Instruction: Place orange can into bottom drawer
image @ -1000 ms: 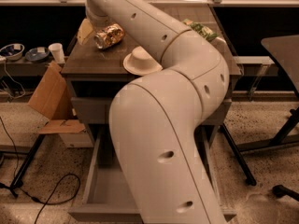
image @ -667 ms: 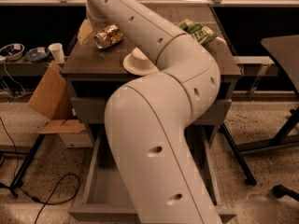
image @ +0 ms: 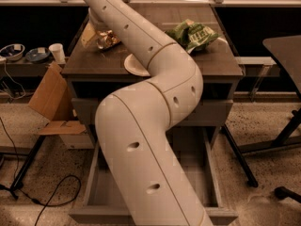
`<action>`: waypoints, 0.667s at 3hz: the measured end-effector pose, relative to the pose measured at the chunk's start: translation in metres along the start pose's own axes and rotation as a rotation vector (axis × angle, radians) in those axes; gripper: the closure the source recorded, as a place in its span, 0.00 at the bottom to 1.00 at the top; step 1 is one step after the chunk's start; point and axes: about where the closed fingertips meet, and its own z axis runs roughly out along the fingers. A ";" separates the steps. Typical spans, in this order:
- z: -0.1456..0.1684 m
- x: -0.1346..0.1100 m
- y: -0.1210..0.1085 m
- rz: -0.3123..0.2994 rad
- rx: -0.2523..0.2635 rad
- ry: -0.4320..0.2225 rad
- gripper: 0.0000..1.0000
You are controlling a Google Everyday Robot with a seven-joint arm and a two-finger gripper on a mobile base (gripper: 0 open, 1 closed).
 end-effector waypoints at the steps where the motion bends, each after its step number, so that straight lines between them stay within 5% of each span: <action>1: 0.011 0.005 0.000 0.004 -0.003 0.028 0.25; 2: 0.012 0.007 -0.003 -0.004 -0.002 0.039 0.47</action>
Offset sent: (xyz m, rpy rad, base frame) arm 0.0238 -0.0079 0.0040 -0.0293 0.0365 0.0004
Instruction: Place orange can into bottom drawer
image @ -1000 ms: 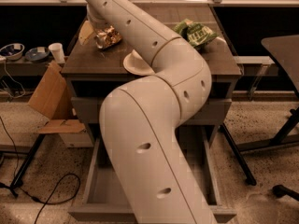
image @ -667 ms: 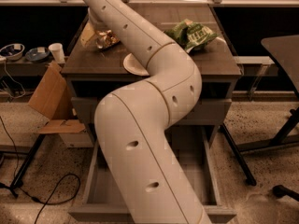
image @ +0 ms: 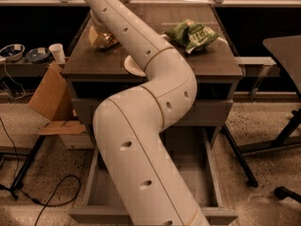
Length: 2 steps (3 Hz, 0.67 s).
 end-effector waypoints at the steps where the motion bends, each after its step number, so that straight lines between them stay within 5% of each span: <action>1: -0.013 -0.001 -0.013 0.002 0.014 -0.011 0.72; 2: -0.037 -0.003 -0.023 -0.016 0.015 -0.028 0.95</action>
Offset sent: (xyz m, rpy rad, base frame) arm -0.0366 -0.0420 0.0758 -0.0011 -0.0730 0.0403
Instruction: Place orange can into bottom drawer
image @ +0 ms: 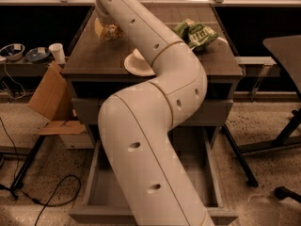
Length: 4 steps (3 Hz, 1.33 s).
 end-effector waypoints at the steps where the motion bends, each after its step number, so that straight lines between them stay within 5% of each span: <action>1: -0.021 0.001 -0.001 -0.029 -0.016 -0.009 1.00; 4: -0.090 0.038 0.014 -0.134 -0.067 -0.041 1.00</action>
Offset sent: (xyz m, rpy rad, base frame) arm -0.0683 -0.0104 0.0427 -0.0023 -0.0185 0.1335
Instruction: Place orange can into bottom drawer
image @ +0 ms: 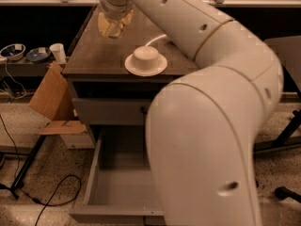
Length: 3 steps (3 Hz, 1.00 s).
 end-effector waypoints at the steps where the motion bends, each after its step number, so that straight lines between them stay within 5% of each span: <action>1: -0.027 0.023 0.008 -0.012 -0.003 -0.031 1.00; 3: -0.078 0.089 0.037 -0.047 -0.059 -0.134 1.00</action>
Offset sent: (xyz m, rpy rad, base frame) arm -0.1259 -0.0538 0.0052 0.0893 -0.0730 0.0955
